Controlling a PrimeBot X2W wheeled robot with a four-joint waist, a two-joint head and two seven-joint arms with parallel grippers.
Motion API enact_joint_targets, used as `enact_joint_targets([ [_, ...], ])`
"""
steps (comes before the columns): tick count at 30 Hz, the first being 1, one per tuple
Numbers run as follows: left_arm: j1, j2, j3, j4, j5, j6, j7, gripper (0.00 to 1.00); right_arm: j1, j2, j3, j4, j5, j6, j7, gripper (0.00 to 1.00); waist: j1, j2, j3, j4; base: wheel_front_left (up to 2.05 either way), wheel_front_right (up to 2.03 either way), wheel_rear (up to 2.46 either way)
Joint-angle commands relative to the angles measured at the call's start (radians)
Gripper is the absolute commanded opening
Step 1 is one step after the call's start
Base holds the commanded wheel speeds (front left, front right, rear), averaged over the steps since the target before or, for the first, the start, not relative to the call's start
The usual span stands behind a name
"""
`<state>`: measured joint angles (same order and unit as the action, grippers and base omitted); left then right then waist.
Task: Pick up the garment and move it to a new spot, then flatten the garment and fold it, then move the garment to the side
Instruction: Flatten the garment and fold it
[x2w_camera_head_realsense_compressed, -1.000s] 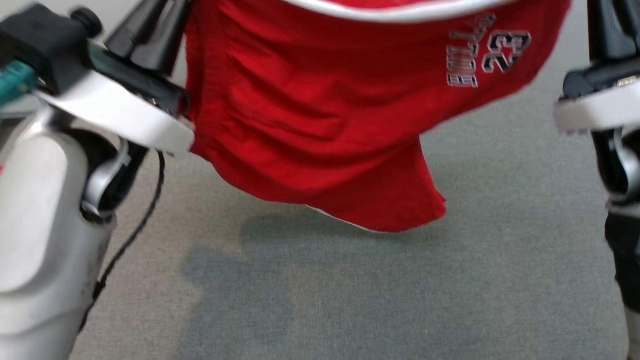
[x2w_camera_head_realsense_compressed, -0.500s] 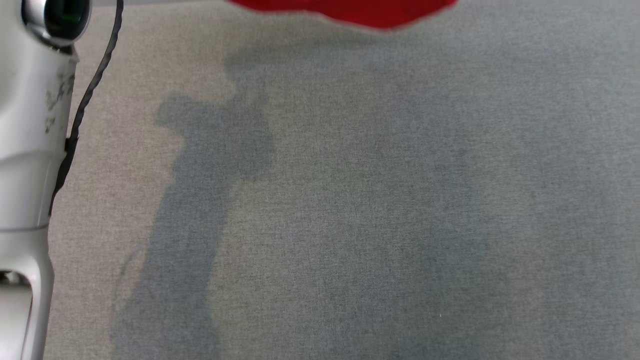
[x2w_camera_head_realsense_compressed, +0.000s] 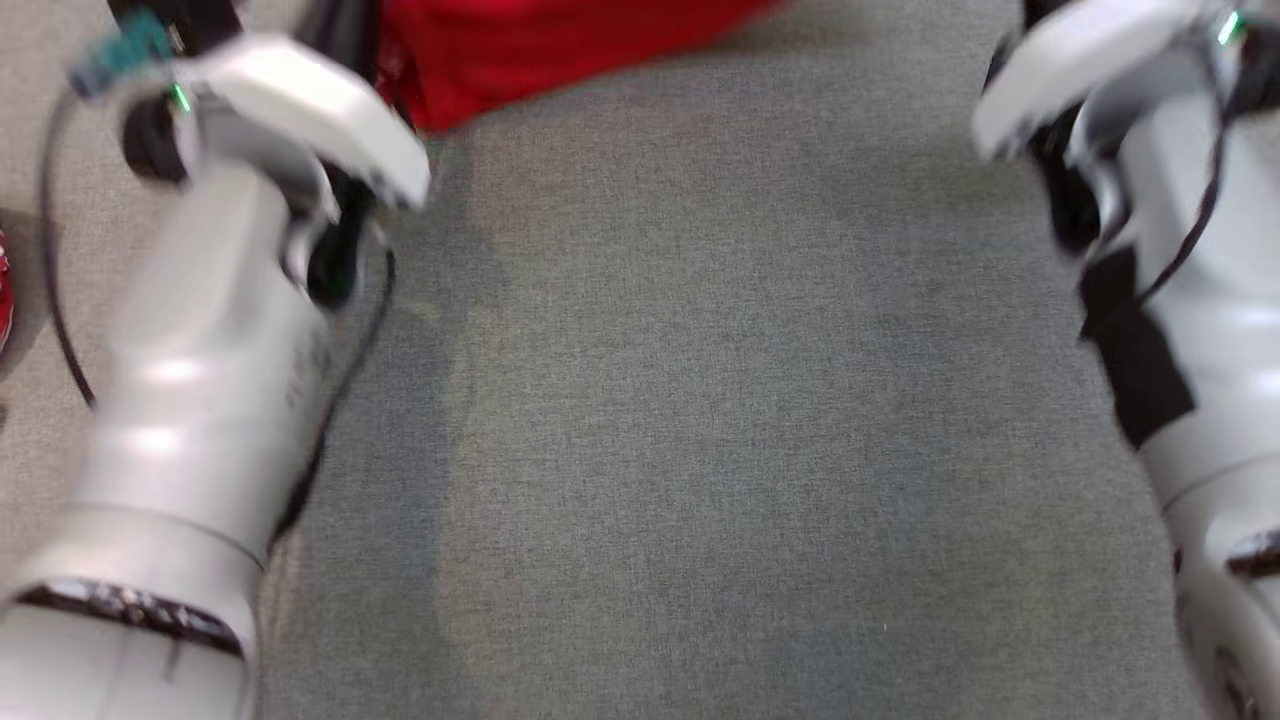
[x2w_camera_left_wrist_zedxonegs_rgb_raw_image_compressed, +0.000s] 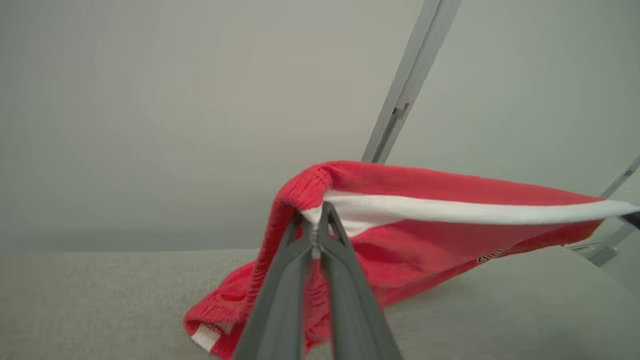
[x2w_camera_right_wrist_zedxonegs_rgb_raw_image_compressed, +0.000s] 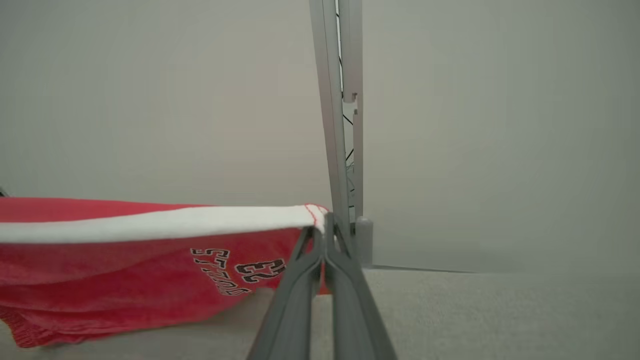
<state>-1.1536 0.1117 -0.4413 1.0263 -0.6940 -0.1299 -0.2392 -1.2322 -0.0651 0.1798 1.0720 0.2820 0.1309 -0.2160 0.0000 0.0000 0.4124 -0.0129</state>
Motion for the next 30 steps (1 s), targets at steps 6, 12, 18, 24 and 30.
enact_joint_targets([
  [6,0.184,-0.032,-0.035,0.079,-0.099,-0.001,-0.018,0.00,0.204,0.005,0.028,0.085,0.097,0.000,-0.039,0.00,0.0000,0.0000,-0.021,0.004,0.00,0.00,0.00],
  [12,0.349,-0.046,-0.104,0.072,-0.120,-0.001,-0.026,0.00,0.447,0.007,0.073,0.033,0.190,0.000,-0.047,0.00,0.0000,0.0000,-0.083,0.013,0.00,0.00,0.00],
  [18,0.533,-0.007,-0.055,-0.052,-0.076,0.000,-0.026,0.00,0.730,-0.030,0.056,-0.155,0.244,-0.001,-0.047,0.00,0.0000,0.0000,-0.177,0.002,0.00,0.00,0.00],
  [24,0.786,0.033,-0.001,-0.246,0.040,0.014,-0.027,0.00,1.073,-0.033,-0.041,-0.421,0.211,-0.003,-0.048,0.00,0.0000,0.0000,-0.283,-0.016,0.00,0.00,0.00],
  [30,0.986,0.066,0.001,-0.401,0.077,0.064,-0.027,0.00,1.267,-0.014,-0.097,-0.613,0.149,-0.003,-0.028,0.00,0.0000,0.0000,-0.346,-0.034,0.00,0.00,0.00],
])
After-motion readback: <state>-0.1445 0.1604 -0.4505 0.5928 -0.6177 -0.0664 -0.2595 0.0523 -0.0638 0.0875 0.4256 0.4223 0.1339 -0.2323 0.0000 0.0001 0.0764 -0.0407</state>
